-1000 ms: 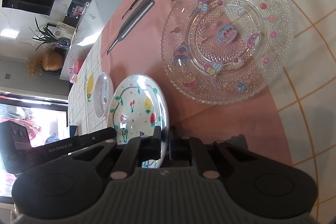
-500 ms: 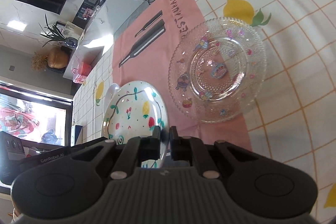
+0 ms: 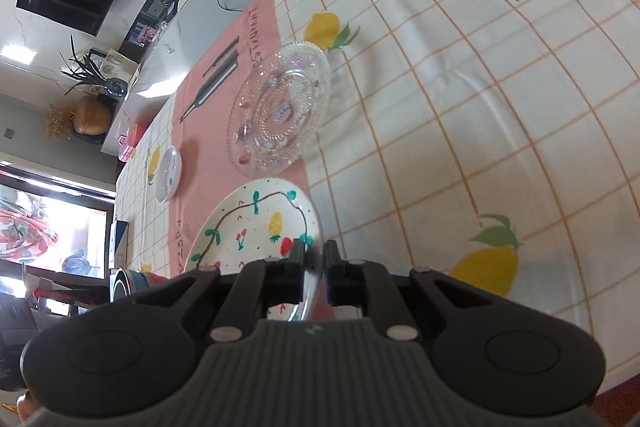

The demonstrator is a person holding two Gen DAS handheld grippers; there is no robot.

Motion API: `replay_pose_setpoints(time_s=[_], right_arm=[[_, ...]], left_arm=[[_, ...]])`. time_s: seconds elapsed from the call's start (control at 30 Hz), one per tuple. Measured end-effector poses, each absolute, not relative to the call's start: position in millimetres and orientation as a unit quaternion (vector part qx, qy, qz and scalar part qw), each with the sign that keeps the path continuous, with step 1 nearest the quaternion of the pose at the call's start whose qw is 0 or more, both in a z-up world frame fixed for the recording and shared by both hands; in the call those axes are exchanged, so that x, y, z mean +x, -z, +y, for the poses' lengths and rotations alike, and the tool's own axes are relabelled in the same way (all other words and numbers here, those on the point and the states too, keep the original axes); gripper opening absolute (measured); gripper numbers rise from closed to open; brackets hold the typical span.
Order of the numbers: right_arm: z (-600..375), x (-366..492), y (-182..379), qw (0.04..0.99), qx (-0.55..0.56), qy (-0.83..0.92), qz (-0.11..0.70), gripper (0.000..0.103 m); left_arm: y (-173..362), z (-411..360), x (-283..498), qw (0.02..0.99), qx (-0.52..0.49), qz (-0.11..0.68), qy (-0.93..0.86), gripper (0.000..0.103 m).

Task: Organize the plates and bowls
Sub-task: 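Carry the 'Fruity' plate with both grippers toward the bowl stack and lower it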

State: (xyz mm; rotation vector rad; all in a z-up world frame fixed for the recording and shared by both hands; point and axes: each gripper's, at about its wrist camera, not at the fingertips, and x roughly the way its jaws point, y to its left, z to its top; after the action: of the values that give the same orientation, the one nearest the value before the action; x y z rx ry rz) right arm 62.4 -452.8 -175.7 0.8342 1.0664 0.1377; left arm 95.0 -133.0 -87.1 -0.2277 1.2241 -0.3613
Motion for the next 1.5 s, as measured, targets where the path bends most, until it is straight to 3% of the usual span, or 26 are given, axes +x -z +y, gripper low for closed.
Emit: replay_pose_setpoints(time_s=[0.43,1.37,1.5], right_arm=[[-424,42,193,0.814,0.325,-0.075,0.476,0.006],[-401,48,203,0.843,0.261,-0.054,0.467,0.013],[-404,47,200,0.845,0.270,-0.054,0.458,0.019]], left_arm=[[120,-121,64,0.816,-0.136,0.551,0.112,0.017],[130,-127,60,0.838,-0.104,0.528,0.093,0.017],[120,-130,57,0.852,-0.095,0.505,0.097,0.030]])
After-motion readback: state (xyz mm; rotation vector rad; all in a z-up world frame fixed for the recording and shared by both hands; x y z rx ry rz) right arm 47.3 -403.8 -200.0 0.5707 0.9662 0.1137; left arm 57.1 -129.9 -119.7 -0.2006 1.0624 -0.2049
